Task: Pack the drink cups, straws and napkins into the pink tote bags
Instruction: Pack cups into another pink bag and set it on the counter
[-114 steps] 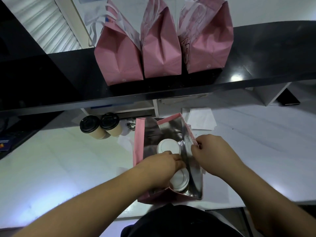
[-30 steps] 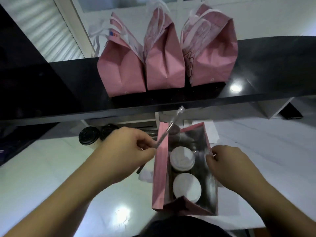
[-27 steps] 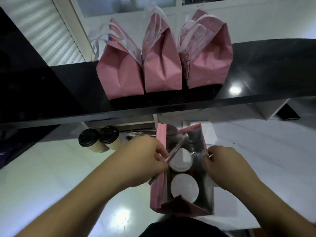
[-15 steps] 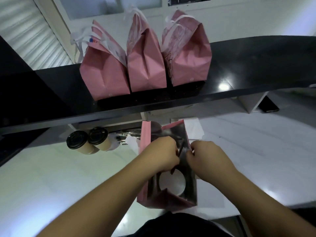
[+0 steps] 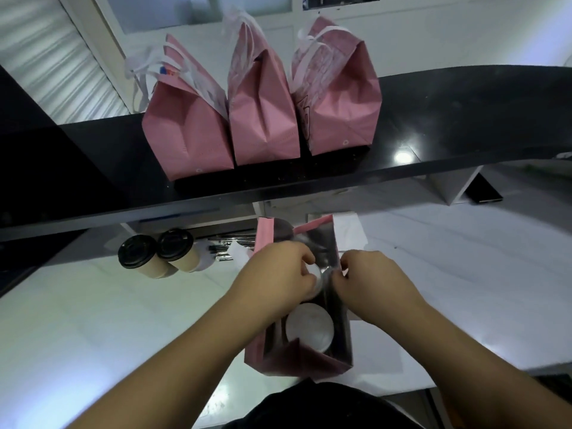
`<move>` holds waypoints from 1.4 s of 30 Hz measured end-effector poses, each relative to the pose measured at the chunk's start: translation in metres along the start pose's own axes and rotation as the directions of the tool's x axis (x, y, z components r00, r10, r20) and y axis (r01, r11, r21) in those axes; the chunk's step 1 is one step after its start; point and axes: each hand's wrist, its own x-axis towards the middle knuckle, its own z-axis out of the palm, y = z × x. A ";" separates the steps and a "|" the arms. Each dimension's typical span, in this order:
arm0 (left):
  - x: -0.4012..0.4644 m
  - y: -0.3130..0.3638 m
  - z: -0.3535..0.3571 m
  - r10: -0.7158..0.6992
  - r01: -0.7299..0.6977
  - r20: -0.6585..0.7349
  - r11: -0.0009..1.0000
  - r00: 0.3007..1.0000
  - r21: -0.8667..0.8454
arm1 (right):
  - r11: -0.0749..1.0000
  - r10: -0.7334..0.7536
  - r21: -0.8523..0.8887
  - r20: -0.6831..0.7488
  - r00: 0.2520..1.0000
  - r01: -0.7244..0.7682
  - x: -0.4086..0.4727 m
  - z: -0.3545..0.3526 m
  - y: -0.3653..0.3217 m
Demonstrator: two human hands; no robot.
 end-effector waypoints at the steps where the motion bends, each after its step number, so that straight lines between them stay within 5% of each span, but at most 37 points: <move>1: -0.008 -0.007 -0.004 0.016 -0.014 -0.073 0.999 0.997 0.032 | 1.000 -0.017 0.002 -0.013 1.000 0.017 0.001 0.000 0.000; 4: -0.037 -0.030 -0.006 0.009 0.014 -0.224 0.994 0.975 0.104 | 0.996 -0.083 0.009 -0.069 0.994 0.084 0.005 0.000 -0.001; 11: -0.095 -0.059 0.018 -0.189 0.173 -0.170 0.980 0.967 -0.103 | 0.966 -0.256 -0.094 -0.171 0.952 0.242 0.039 -0.001 -0.014; 15: -0.114 -0.060 0.025 -0.219 0.197 -0.148 0.969 0.964 -0.149 | 0.938 -0.312 -0.184 -0.077 0.947 0.295 0.065 -0.008 -0.020; 30: -0.068 -0.106 0.006 -0.355 0.204 -0.310 0.881 0.882 -0.428 | 0.981 -0.150 -0.126 0.004 0.989 0.149 0.056 -0.023 0.013; 38: 0.008 -0.122 -0.005 -0.392 0.143 -0.225 0.718 0.892 -0.681 | 0.993 -0.109 -0.053 0.008 0.994 0.109 0.017 -0.023 0.022; 42: 0.023 -0.122 -0.004 -0.372 0.118 -0.185 0.659 0.910 -0.742 | 0.995 -0.097 0.003 0.143 0.985 0.097 -0.001 -0.023 0.026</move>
